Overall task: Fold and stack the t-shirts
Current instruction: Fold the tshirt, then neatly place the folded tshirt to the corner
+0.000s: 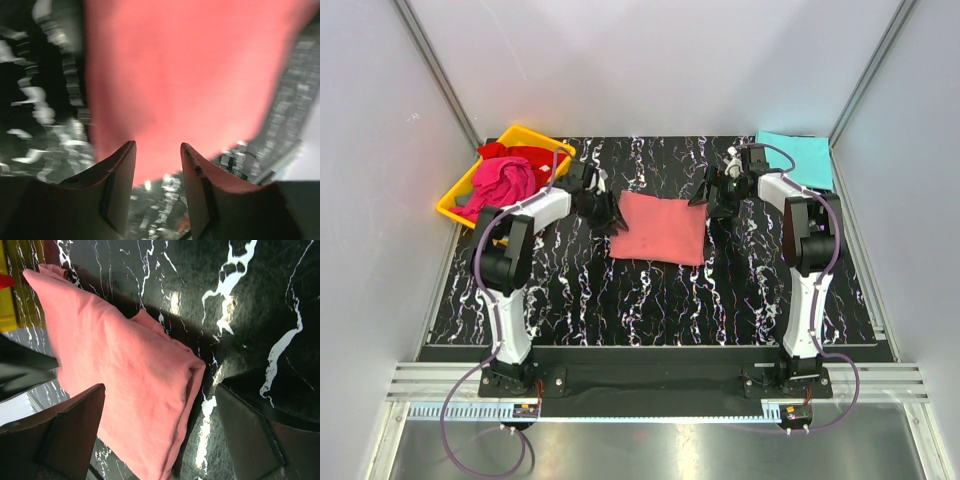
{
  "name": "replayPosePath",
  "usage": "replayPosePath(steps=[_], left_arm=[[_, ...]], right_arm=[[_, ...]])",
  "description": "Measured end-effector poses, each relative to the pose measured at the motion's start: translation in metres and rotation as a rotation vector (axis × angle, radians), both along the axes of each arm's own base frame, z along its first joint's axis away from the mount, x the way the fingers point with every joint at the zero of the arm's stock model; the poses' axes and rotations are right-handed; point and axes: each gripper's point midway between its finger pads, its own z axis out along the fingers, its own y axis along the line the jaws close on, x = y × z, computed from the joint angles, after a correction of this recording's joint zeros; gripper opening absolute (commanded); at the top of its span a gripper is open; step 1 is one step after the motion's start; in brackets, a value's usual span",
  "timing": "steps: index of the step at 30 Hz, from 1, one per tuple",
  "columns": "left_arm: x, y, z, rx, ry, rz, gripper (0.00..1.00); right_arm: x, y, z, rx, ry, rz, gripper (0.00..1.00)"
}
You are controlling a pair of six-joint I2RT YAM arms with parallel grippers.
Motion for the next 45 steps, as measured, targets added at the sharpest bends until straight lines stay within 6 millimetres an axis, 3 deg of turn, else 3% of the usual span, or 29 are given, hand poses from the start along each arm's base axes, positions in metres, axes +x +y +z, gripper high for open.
replayPosePath(steps=[2, 4, 14, 20, 32, 35, 36, 38, 45], left_arm=[[-0.004, 0.010, -0.025, 0.048, 0.058, 0.017, 0.45], [-0.005, 0.014, -0.035, 0.061, 0.088, 0.025, 0.45], [0.009, 0.035, -0.040, 0.115, 0.075, 0.072, 0.44], [0.024, 0.041, -0.040, 0.115, 0.067, 0.087, 0.42], [0.025, 0.041, -0.041, 0.114, 0.070, 0.078, 0.41], [0.025, 0.041, -0.041, 0.114, 0.070, 0.078, 0.41], [0.025, 0.041, -0.041, 0.114, 0.070, 0.078, 0.41], [0.025, 0.041, -0.041, 0.114, 0.070, 0.078, 0.40], [0.025, 0.041, -0.042, 0.107, 0.075, 0.084, 0.39]], right_arm=[[0.002, 0.000, 0.001, 0.002, -0.011, -0.001, 1.00], [0.004, 0.001, 0.001, 0.004, -0.019, -0.003, 1.00], [0.022, 0.008, 0.001, 0.028, -0.022, -0.005, 1.00], [0.023, 0.014, 0.001, 0.062, -0.014, 0.012, 1.00], [0.014, 0.027, 0.003, 0.155, 0.015, 0.078, 0.97], [0.009, 0.028, 0.001, 0.169, 0.027, 0.087, 0.88], [0.007, 0.028, -0.001, 0.173, 0.034, 0.089, 0.78], [0.004, 0.025, -0.005, 0.177, 0.048, 0.085, 0.69], [-0.009, 0.011, -0.024, 0.178, 0.128, 0.052, 0.12]])
